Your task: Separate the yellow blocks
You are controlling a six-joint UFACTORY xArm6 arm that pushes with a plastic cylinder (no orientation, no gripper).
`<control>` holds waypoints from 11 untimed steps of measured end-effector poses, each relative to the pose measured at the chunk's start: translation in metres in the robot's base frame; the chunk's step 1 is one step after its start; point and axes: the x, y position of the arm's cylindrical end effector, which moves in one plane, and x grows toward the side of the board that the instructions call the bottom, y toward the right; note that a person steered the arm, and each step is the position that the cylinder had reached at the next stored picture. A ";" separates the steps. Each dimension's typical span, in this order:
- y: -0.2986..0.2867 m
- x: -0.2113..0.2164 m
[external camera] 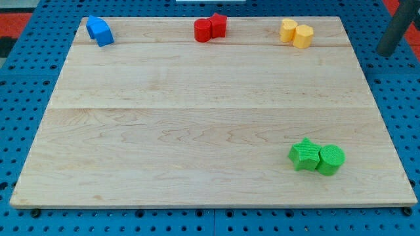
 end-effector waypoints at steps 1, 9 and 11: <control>-0.001 -0.019; -0.125 -0.045; -0.160 -0.024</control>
